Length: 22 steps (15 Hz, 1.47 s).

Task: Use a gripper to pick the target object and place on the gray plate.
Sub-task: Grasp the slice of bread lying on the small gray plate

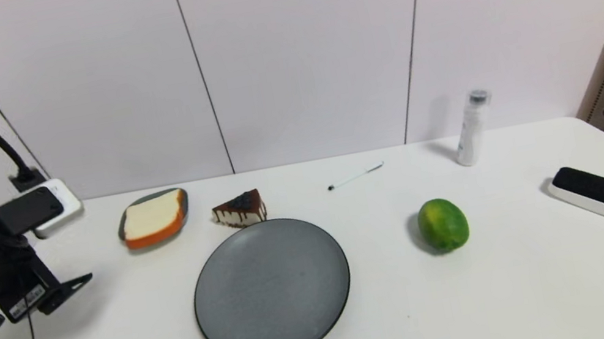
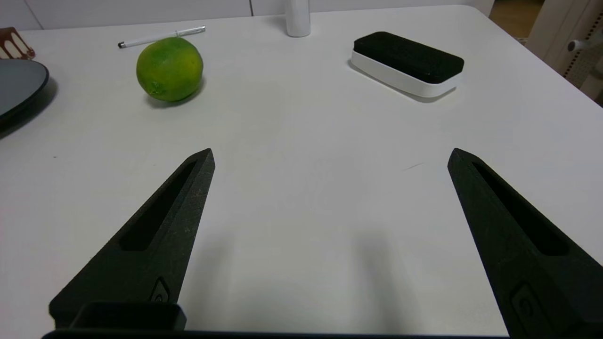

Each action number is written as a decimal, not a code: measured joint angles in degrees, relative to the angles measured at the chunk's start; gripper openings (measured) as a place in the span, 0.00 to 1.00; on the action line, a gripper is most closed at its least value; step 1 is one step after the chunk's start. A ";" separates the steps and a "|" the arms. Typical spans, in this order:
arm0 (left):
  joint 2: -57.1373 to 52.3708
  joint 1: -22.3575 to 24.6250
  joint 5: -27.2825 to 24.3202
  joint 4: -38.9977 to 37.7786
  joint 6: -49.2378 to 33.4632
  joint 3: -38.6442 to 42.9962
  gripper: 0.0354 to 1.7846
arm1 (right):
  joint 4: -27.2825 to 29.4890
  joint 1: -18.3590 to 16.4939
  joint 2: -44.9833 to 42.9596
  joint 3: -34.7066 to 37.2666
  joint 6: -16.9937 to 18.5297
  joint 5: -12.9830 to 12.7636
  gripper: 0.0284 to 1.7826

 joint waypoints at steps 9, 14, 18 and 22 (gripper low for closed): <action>17.04 -1.60 4.23 -31.13 6.19 11.39 0.94 | 0.02 0.00 0.00 0.00 0.00 0.00 0.96; 21.86 -2.21 4.67 -33.98 6.17 9.09 0.94 | 0.02 0.00 0.00 0.00 0.00 0.00 0.96; 24.56 -3.54 4.53 -34.12 5.79 6.47 0.94 | 0.02 0.00 0.00 0.00 0.02 0.00 0.96; 26.88 -4.69 4.53 -34.55 5.88 4.83 0.94 | 0.00 0.00 0.00 0.00 0.00 0.00 0.96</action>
